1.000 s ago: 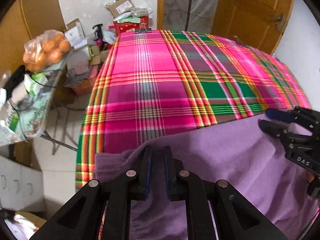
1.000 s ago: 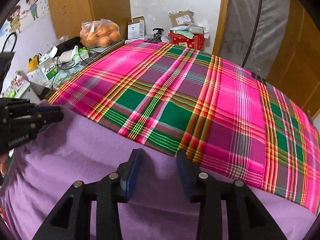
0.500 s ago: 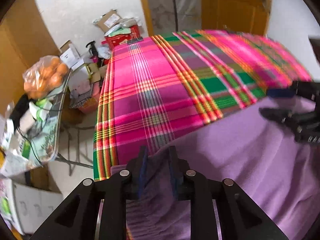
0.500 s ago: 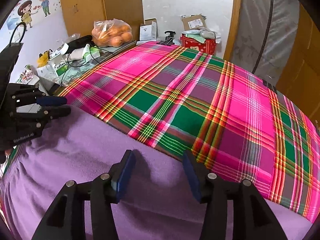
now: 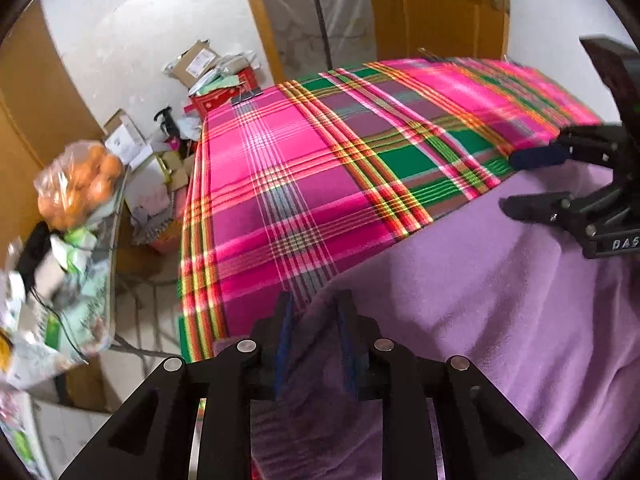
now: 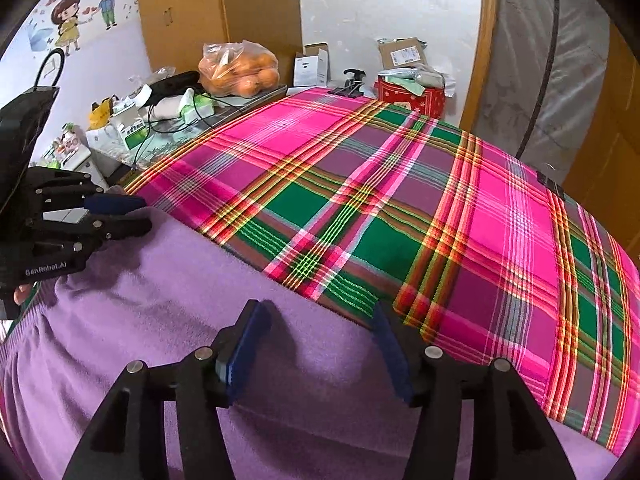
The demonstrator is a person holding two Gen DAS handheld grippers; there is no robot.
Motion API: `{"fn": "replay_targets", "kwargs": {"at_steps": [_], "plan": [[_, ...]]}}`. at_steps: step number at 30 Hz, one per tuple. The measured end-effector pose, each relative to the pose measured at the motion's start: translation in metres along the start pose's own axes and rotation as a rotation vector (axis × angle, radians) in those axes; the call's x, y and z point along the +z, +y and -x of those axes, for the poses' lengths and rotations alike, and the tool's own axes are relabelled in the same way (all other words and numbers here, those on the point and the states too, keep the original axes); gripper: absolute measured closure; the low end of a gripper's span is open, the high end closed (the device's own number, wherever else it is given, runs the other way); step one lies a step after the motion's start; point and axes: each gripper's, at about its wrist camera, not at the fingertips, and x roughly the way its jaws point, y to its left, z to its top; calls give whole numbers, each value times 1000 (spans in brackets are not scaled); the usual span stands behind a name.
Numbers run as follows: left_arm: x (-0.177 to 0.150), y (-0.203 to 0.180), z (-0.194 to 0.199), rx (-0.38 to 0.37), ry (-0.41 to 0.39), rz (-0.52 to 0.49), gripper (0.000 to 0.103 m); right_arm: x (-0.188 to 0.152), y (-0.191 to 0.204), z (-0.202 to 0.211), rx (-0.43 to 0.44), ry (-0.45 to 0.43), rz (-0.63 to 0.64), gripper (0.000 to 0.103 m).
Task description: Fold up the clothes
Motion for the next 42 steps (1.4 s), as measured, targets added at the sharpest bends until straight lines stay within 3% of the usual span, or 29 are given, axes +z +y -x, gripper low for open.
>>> {"fn": "replay_targets", "kwargs": {"at_steps": [6, 15, 24, 33, 42], "plan": [[-4, 5, 0, -58, -26, 40, 80, -3, 9, 3, 22, -6, 42, 68], [-8, 2, 2, -58, -44, 1, 84, -7, 26, 7, 0, -19, 112, 91], [-7, -11, 4, -6, -51, -35, 98, -8, 36, 23, -50, -46, 118, 98], [-3, -10, 38, 42, -131, -3, 100, -2, 50, 65, -118, -151, 112, 99], [-4, -12, 67, 66, -186, 15, 100, -10, 61, 88, -116, -179, 92, 99]]}}
